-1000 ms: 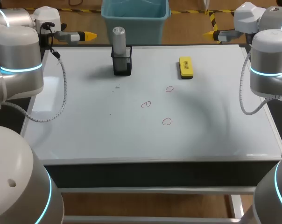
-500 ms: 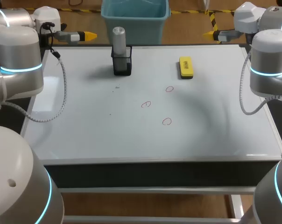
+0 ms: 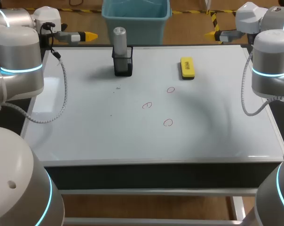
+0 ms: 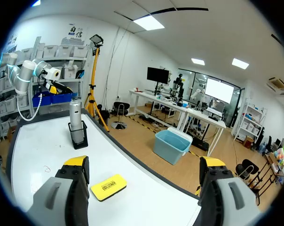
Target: Pick up the inspection probe, press it on each red-marked spot on the whiteboard one by one, put down the probe, pick up the eraser, and wipe off all the red marks.
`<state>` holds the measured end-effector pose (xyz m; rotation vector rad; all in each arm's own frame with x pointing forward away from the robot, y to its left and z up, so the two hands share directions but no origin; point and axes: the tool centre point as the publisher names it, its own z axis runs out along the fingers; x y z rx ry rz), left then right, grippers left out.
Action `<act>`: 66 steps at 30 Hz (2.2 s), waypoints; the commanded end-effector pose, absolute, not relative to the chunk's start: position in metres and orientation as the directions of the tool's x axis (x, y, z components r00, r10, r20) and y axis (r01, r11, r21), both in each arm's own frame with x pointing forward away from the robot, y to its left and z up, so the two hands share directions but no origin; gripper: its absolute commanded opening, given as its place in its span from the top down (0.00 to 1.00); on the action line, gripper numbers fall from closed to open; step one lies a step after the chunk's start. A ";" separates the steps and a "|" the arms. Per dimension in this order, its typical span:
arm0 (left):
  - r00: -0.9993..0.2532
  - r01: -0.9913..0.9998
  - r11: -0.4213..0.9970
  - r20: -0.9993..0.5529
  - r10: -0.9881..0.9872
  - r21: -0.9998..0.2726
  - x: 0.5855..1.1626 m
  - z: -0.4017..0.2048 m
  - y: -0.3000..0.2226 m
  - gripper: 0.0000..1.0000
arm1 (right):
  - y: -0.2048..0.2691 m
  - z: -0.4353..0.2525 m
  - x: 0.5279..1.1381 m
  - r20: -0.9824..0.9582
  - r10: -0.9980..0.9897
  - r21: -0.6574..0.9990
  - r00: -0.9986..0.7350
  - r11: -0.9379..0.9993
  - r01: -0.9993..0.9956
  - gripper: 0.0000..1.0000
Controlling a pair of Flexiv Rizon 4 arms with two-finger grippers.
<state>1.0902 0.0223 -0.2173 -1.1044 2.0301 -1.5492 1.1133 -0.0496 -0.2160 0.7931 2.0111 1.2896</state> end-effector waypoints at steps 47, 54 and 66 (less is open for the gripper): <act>-0.992 -0.010 0.079 0.000 -0.124 -0.997 1.091 -0.217 -0.068 0.00 | -0.050 -0.216 1.114 -0.174 0.755 0.925 -0.632 0.346 0.158 0.00; -0.995 0.001 0.047 -0.006 -0.097 -0.999 1.094 -0.231 -0.085 0.00 | -0.050 -0.216 1.114 -0.174 0.755 0.925 -0.632 0.346 0.158 0.00; -0.998 0.010 0.011 -0.011 -0.070 -1.000 1.109 -0.251 -0.100 0.00 | -0.050 -0.216 1.114 -0.174 0.755 0.925 -0.632 0.346 0.158 0.00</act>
